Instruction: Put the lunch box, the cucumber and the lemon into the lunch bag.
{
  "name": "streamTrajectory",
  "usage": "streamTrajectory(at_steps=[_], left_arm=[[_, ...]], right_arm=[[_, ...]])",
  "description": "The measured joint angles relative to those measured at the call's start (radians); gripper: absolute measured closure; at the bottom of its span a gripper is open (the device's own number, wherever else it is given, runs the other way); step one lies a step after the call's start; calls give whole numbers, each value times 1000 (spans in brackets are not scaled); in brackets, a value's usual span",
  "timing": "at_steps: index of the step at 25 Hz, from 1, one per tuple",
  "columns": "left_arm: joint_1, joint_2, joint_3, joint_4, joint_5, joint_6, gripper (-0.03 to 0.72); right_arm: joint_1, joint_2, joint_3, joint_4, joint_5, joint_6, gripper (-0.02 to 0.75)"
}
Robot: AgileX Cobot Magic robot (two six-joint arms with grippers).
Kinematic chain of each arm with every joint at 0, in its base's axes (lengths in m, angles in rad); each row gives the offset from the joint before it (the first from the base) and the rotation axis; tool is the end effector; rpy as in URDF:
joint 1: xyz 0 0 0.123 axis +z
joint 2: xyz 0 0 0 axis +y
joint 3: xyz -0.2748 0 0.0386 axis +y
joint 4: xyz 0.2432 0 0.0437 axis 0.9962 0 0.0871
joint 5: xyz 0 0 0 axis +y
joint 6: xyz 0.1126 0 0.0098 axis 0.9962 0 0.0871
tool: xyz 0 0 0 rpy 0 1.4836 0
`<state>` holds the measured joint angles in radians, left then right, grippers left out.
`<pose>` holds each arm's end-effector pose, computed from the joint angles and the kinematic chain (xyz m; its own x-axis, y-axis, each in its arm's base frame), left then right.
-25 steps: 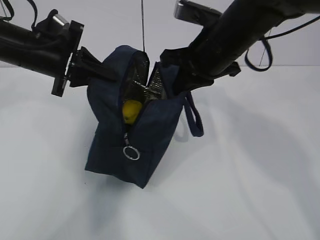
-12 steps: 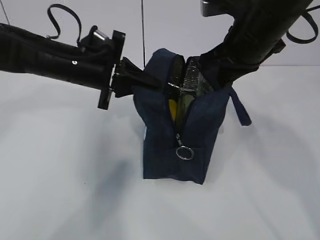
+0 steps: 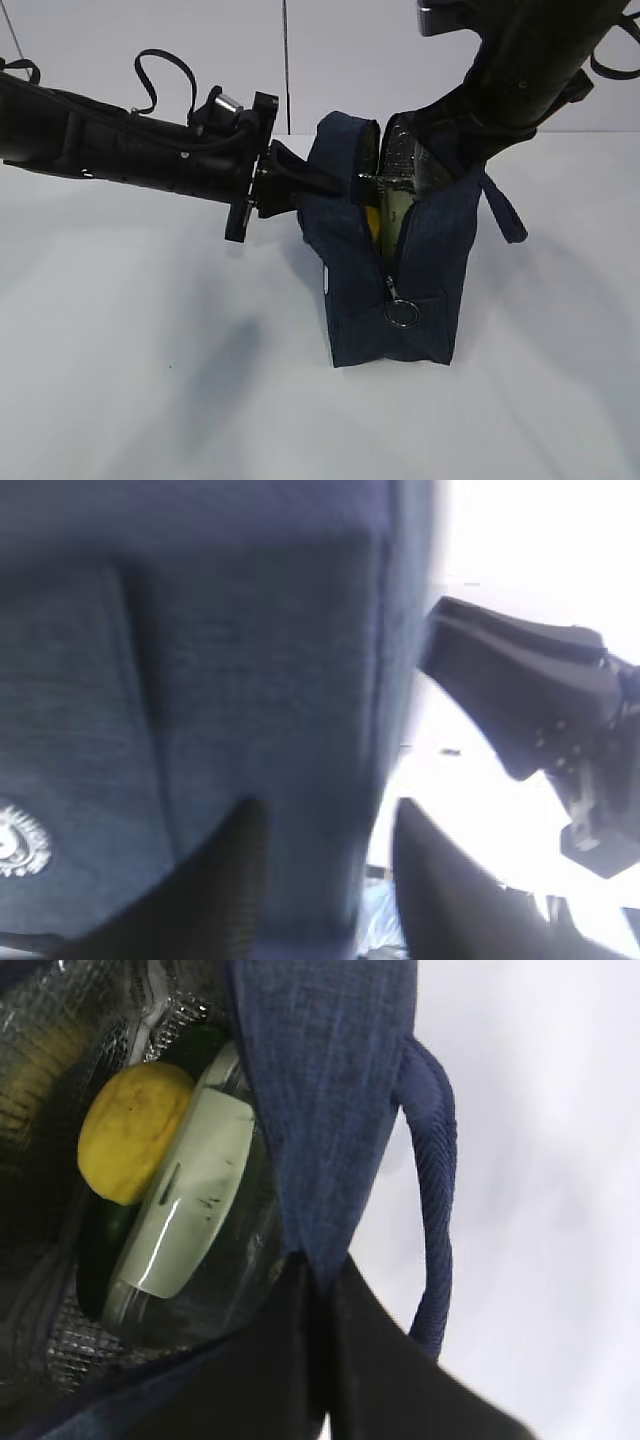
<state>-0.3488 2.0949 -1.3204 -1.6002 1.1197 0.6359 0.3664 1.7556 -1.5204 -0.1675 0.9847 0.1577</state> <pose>0.3555 -0.2375 0.1738 -0.9996 -0.0281 0.0085 -0.0154 0.2558 -0.9666 0.3634 0.1226 0.2708 -0.8604 -0.2618 -0.4373 -0.2441 0.9648 -0.0974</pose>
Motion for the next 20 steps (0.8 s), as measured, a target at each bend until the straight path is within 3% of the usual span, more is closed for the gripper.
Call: streamTrajectory(at_steps=[4, 7, 9, 13, 20], left_arm=[[0, 0, 0, -5, -1, 3, 564], [0, 0, 0, -39, -1, 6, 419], [0, 0, 0, -57, 1, 6, 357], [0, 0, 0, -107, 26, 8, 321], [2, 0, 0, -130, 35, 8, 329]], right_arm=[[0, 0, 0, -8, -24, 11, 698], [0, 0, 0, -14, -51, 13, 612], [0, 0, 0, -16, -64, 13, 508], [0, 0, 0, -18, -68, 15, 386], [0, 0, -55, -50, 25, 15, 359]])
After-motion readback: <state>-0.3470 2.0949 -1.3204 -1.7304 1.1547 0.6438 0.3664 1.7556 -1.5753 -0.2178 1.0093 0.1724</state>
